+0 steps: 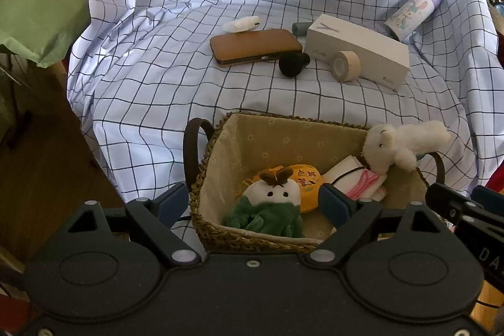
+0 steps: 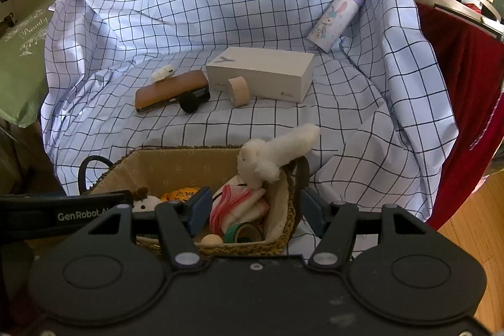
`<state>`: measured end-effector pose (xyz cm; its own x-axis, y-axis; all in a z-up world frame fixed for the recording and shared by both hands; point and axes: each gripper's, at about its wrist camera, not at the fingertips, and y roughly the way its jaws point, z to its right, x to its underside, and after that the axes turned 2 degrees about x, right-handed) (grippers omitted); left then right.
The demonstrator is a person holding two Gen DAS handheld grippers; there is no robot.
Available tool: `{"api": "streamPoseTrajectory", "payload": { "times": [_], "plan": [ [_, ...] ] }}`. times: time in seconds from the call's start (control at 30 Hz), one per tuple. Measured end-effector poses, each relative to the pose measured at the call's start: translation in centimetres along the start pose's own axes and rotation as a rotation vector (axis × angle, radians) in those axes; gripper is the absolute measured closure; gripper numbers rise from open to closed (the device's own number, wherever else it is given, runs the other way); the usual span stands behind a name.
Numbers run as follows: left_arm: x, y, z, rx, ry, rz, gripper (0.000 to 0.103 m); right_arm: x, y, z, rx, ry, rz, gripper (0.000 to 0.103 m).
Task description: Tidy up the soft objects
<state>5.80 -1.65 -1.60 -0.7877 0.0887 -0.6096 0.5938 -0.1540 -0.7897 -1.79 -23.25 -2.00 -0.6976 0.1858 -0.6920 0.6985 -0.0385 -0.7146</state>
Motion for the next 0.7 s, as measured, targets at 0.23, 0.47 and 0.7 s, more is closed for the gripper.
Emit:
{"api": "streamPoseTrajectory", "payload": {
  "times": [0.23, 0.47, 0.7],
  "plan": [
    [-0.3, 0.6, 0.0, -0.006, -0.001, -0.018, 0.016, -0.3, 0.6, -0.1, 0.000, -0.001, -0.012, 0.041],
    [-1.2, 1.0, -0.1, -0.013, -0.005, -0.019, 0.016, -1.5, 1.2, -0.2, 0.004, -0.001, -0.010, 0.040],
    [-2.9, 1.3, -0.5, -0.043, 0.005, 0.009, 0.016, -3.4, 2.6, -0.2, 0.010, -0.004, -0.011, 0.039]
  ]
}}
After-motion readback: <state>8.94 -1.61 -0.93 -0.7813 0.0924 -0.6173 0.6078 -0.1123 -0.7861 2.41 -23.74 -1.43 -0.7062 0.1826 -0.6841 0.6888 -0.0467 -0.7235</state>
